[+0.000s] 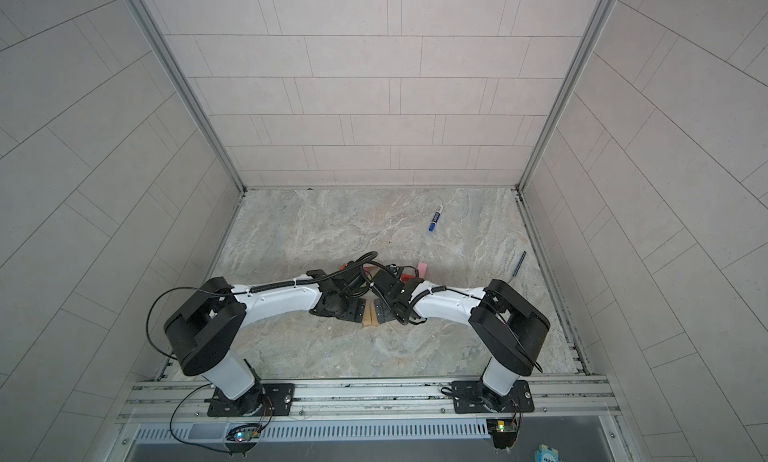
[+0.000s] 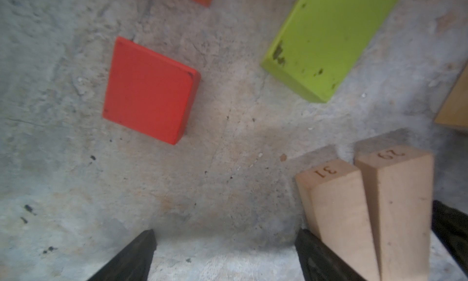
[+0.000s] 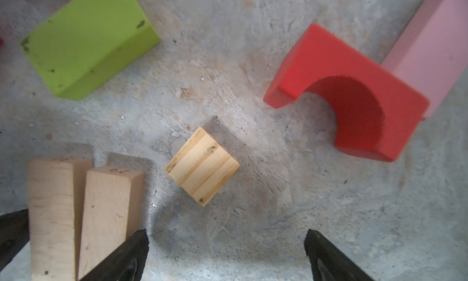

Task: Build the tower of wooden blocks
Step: 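Hold the upright planks pressed together between both grippers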

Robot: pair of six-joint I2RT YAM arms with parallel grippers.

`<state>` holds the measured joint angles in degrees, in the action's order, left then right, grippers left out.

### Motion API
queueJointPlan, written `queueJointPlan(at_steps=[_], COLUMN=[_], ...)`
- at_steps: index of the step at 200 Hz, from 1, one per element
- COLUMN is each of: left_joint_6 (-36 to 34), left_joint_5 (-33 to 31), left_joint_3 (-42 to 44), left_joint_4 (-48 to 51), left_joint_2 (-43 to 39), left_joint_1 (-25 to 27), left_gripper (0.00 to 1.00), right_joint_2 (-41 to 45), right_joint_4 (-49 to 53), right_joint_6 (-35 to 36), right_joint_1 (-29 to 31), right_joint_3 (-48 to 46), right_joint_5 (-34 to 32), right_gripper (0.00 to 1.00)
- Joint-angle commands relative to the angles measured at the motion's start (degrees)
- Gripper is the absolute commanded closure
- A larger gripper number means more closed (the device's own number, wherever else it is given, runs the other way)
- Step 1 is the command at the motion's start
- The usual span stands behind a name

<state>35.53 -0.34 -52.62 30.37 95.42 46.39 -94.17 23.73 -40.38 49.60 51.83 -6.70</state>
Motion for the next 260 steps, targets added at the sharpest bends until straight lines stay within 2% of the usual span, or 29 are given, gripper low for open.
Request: queueJointPlan(at_steps=[1,213,260], left_joint_6=[-0.37,0.9,-0.24], left_joint_5=[0.42,1.38,-1.49], left_joint_3=[-0.66,-1.04,-2.03], left_joint_4=[-0.93,-1.2,3.23], left_joint_2=[1.83,2.23,-0.01], left_joint_1=[-0.11,0.72,0.11], left_gripper=[0.07,0.07,0.06], right_joint_2=[-1.09,0.27,2.33], right_joint_4=[0.27,-0.7,2.94], right_joint_6=[-0.75,-3.48,-3.04], right_joint_1=[0.3,0.41,0.36], right_joint_3=[0.64,-0.64,-0.03], right_joint_5=[-0.42,1.32,-2.79], right_gripper=[0.02,0.03,0.03])
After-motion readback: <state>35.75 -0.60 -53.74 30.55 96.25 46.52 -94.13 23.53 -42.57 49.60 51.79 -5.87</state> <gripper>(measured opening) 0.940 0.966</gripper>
